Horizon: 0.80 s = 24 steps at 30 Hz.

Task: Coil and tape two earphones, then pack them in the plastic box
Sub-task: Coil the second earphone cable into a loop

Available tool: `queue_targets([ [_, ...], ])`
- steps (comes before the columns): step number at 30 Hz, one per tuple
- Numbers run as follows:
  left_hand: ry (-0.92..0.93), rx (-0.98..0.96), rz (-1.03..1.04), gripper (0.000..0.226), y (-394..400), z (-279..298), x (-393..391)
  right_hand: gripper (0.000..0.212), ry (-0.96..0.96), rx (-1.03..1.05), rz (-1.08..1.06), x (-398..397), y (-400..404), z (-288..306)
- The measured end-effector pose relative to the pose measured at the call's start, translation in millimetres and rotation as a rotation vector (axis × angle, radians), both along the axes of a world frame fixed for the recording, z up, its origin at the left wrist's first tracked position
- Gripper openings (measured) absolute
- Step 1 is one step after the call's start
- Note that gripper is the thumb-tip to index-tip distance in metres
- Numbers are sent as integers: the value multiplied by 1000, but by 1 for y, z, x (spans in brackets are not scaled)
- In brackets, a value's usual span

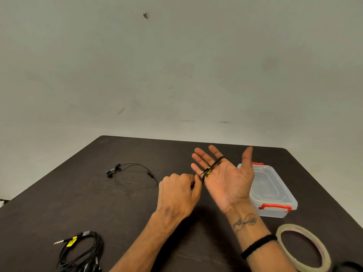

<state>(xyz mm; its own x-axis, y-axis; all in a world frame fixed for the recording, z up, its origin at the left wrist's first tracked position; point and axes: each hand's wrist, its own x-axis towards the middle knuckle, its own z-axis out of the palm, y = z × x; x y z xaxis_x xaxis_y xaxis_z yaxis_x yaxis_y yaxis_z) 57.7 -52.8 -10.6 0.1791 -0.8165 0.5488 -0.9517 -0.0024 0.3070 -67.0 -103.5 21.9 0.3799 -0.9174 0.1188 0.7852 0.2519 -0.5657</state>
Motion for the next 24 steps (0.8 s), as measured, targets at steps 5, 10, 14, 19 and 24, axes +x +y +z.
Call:
queue_targets([
  [5, -19, -104, -11, 55, 0, 3, 3, 98, 240, -50, -89, 0, -4, -6],
  [10, -96, -129, -32, 50, 0, 4, 10, 99, 421, -89, -38, 9, 5, -5],
  [14, -123, -144, 4, 49, 0, 8, 22, 96, 533, -194, 42, 15, 7, -11],
  [19, -70, -167, 1, 58, -2, 6, 29, 83, 657, -299, 115, 23, 16, -8],
  [24, 50, -209, -32, 67, -5, 3, 35, 109, 832, -418, 236, 26, 19, -15],
])
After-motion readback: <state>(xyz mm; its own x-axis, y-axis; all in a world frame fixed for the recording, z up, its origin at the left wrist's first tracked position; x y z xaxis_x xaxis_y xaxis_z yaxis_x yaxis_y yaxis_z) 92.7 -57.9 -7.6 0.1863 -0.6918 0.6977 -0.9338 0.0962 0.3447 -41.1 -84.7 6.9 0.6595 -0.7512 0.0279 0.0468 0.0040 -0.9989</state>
